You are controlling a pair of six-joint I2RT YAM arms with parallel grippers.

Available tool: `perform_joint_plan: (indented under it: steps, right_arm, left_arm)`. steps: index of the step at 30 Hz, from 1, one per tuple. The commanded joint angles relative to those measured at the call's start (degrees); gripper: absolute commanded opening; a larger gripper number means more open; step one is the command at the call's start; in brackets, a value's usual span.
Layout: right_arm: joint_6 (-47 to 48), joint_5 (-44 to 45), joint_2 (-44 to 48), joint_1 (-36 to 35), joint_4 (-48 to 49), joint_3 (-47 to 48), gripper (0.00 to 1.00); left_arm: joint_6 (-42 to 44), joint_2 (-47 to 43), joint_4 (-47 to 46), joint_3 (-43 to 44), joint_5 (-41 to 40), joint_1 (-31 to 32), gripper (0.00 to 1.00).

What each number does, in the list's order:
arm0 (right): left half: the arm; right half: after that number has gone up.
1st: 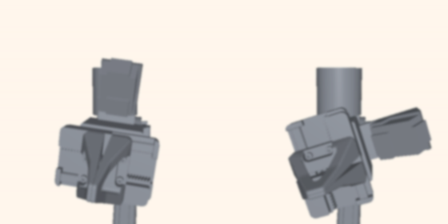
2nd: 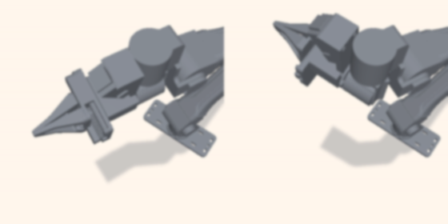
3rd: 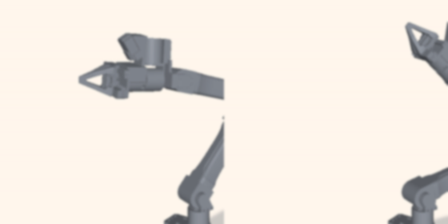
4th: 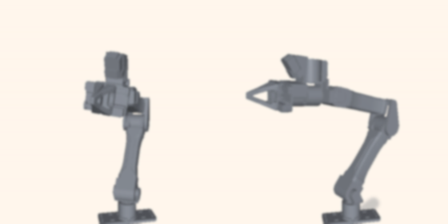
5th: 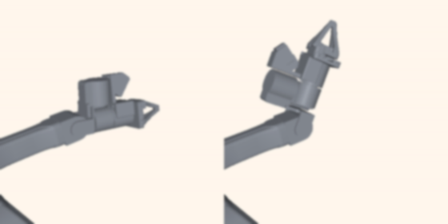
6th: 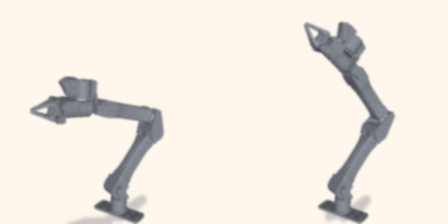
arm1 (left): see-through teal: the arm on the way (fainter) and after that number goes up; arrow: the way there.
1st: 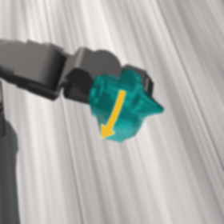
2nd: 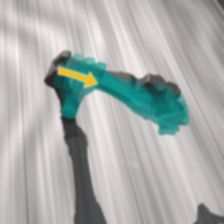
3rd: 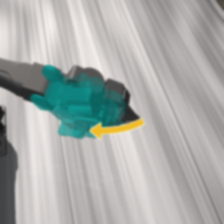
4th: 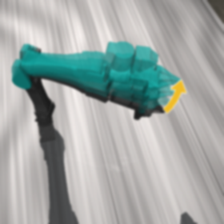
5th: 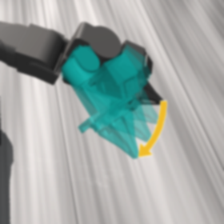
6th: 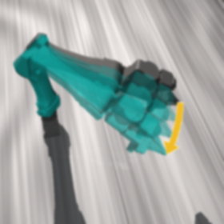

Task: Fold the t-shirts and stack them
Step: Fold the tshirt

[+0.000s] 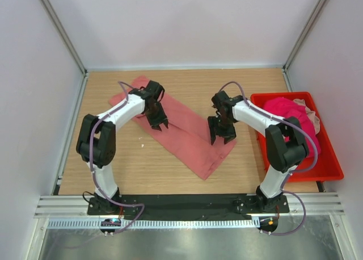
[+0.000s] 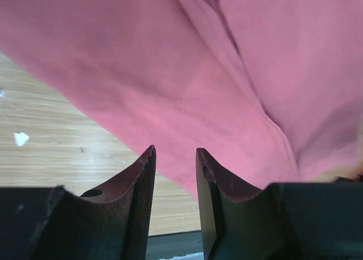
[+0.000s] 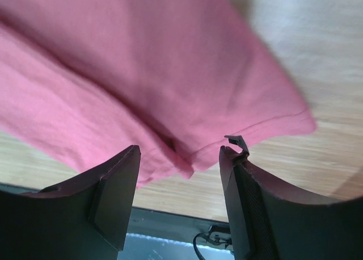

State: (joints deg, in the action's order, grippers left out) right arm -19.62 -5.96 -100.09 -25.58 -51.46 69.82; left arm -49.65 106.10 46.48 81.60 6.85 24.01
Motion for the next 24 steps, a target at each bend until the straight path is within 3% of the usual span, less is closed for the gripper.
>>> perform_joint_plan:
  steps: [1, 7, 15, 24]
  right_arm:
    - [1.5, 5.7, -3.4, 0.8, -0.3, 6.0, 0.65]
    - [1.0, 8.9, -8.4, 0.8, -1.2, 11.7, 0.66]
    - [0.5, 11.1, -12.3, -0.5, 1.1, 10.2, 0.67]
    - [-4.2, 7.9, -13.0, -3.5, 3.6, 4.6, 0.67]
  left_arm:
    - [0.0, 3.6, 3.3, 3.8, -8.4, -1.5, 0.36]
    - [1.7, 7.6, 5.6, 9.3, -14.4, -1.6, 0.40]
    - [1.7, 14.4, 5.8, 9.6, -11.8, -5.6, 0.41]
    - [8.5, 20.3, 5.9, 13.9, -9.7, -9.9, 0.41]
